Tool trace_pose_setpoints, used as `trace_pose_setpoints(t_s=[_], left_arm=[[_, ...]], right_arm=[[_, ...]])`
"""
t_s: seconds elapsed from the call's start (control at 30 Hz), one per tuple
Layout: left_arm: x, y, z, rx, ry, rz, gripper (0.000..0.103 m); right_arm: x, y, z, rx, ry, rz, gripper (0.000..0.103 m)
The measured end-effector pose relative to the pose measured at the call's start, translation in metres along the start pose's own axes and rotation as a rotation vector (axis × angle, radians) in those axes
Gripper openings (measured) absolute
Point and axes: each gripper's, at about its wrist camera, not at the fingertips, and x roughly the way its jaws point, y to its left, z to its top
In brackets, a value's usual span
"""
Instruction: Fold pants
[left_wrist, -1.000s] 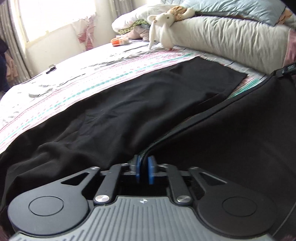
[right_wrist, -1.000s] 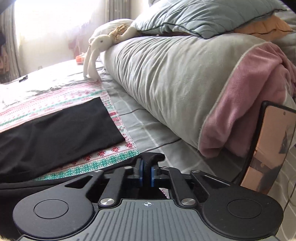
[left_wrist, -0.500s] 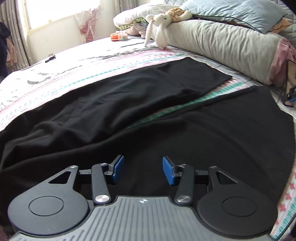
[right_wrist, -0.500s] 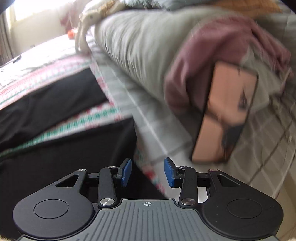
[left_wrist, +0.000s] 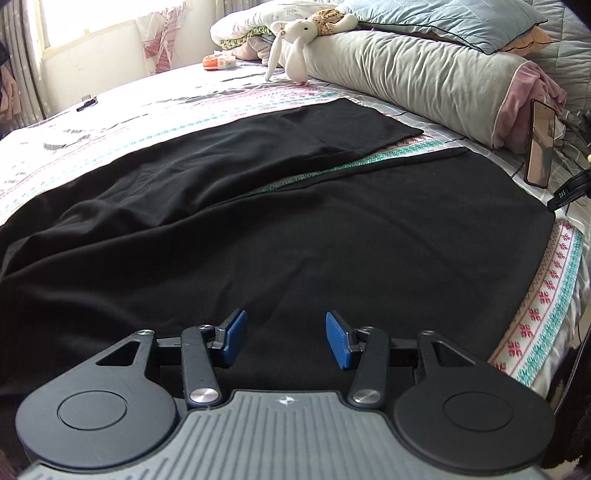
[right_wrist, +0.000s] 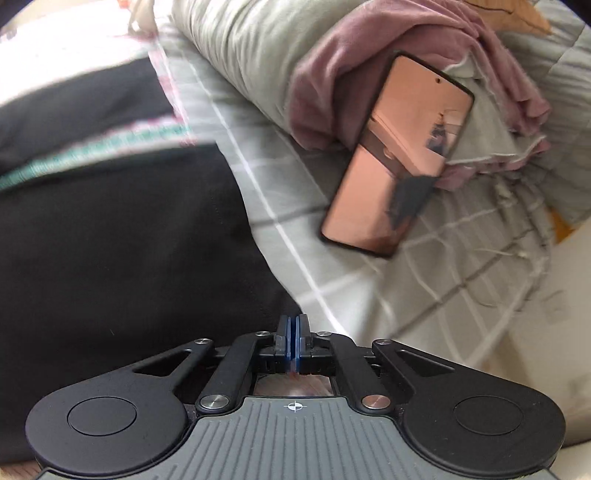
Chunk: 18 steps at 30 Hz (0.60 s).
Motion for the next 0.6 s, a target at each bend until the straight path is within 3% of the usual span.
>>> trace_pose_setpoints(t_s=[0.03, 0.1, 0.13, 0.2, 0.27, 0.37, 0.47, 0.6], left_arm=[[-0.003, 0.002, -0.003, -0.004, 0.002, 0.001, 0.072], [-0.009, 0.006, -0.009, -0.018, 0.005, 0.010, 0.076], [-0.012, 0.009, -0.012, -0.027, 0.005, 0.014, 0.077], [-0.019, 0.016, -0.018, -0.046, 0.000, 0.025, 0.080], [-0.027, 0.024, -0.025, -0.065, -0.007, 0.048, 0.084], [-0.037, 0.038, -0.035, -0.092, -0.011, 0.098, 0.088], [-0.048, 0.056, -0.047, -0.132, -0.012, 0.152, 0.091], [-0.062, 0.085, -0.062, -0.198, -0.010, 0.225, 0.097]], right_arm=[[0.001, 0.002, -0.001, -0.019, 0.002, -0.046, 0.000], [-0.003, 0.003, 0.000, -0.023, -0.014, -0.092, 0.014], [-0.010, 0.001, 0.001, -0.014, -0.035, -0.080, 0.017], [-0.024, 0.001, 0.002, -0.001, -0.081, -0.011, 0.040], [-0.038, 0.010, 0.002, -0.012, -0.126, 0.058, 0.054], [-0.056, 0.039, 0.004, -0.094, -0.180, 0.133, 0.058], [-0.072, 0.071, 0.005, -0.178, -0.226, 0.217, 0.070], [-0.090, 0.111, 0.002, -0.262, -0.246, 0.340, 0.074]])
